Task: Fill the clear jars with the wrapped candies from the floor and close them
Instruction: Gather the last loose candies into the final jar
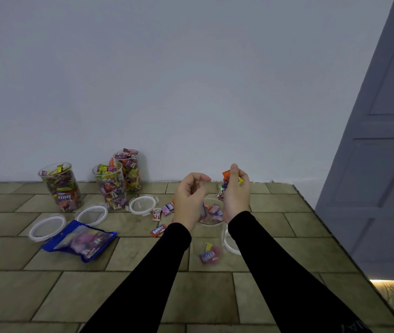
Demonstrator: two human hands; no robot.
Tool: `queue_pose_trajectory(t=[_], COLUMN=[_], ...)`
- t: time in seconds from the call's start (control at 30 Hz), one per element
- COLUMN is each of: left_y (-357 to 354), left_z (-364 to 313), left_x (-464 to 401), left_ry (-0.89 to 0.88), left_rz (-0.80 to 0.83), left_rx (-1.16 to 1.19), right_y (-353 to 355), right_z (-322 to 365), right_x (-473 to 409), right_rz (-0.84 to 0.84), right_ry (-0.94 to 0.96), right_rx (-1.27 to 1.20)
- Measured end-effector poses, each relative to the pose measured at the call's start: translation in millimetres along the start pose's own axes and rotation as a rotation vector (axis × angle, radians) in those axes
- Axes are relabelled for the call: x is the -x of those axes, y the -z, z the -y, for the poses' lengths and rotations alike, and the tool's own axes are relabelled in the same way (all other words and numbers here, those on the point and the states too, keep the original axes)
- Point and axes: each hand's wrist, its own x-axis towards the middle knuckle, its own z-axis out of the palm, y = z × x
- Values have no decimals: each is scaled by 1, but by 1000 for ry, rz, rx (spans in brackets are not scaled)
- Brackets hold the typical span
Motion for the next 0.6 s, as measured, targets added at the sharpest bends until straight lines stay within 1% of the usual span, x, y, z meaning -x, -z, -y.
queue_pose_trajectory(t=[0.1,0.2,0.23,0.27,0.33,0.37,0.47,0.6], left_y=[5,10,12,12,10,9,8,6], left_z=[3,21,27,32,39,40,45,43], left_x=[3,9,11,13,16,17,17,17], left_ry=[-5,63,126,224,418,465,467,452], left_rz=[-30,-99,-88,-64,2,17,-13,-45], left_rx=[42,9,-1,27,139,186,233,238], right_y=[0,1,1,1,1,1,2,6], right_z=[1,3,4,5,5,5,4,5], right_x=[2,4,4,5,6,5,5,7], right_rz=[15,26,29,33,41,45,80,176], right_ry=[-7,-13,-14,-18,-22,-24,-26,-27], right_rx=[-4,-17,-19,-21,-25,-19,-3,47])
